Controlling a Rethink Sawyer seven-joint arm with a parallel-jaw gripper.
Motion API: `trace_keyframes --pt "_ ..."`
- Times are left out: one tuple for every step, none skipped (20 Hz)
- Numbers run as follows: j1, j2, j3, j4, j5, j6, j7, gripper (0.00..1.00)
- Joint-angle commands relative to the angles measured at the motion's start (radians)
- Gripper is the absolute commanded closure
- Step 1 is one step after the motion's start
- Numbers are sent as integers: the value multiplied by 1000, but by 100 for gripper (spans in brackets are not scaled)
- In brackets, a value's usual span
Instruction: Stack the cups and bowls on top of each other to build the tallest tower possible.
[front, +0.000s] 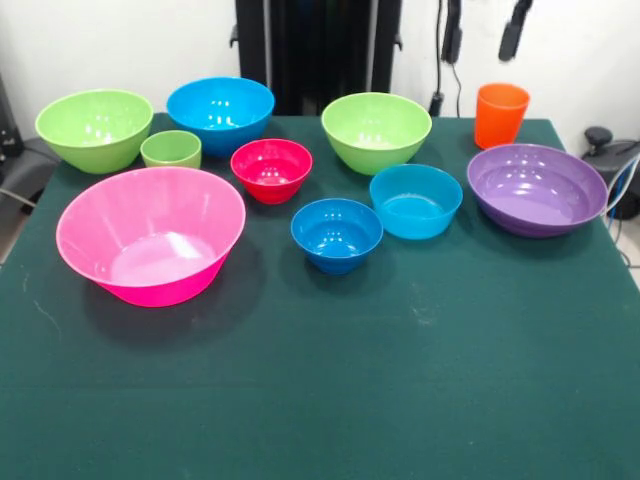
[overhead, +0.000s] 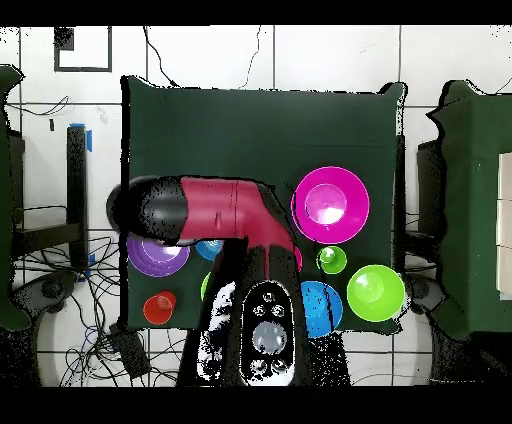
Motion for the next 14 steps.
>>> trace_keyframes --pt "-10 311 -6 -391 -79 192 179 0" --pt "-11 331 -7 -416 -78 201 180 0" --pt "-15 366 -8 -461 -79 219 172 0" --pt "-17 384 -10 -486 -80 231 162 0" --pt "-22 424 -6 -547 -91 278 131 0" --pt "-22 444 -11 -581 -97 304 111 0" --pt "-22 477 -15 -638 -111 361 90 0" --pt "-25 492 -17 -659 -109 376 81 0" --pt "-30 516 -16 -696 -109 412 64 0" --pt "-32 527 -19 -712 -106 426 60 0" --pt "-34 537 -22 -727 -97 445 64 0" --pt "-37 539 -24 -725 -89 443 55 0" --pt "-36 539 -26 -715 -82 426 69 0" --pt "-35 540 -36 -704 -74 385 96 0"
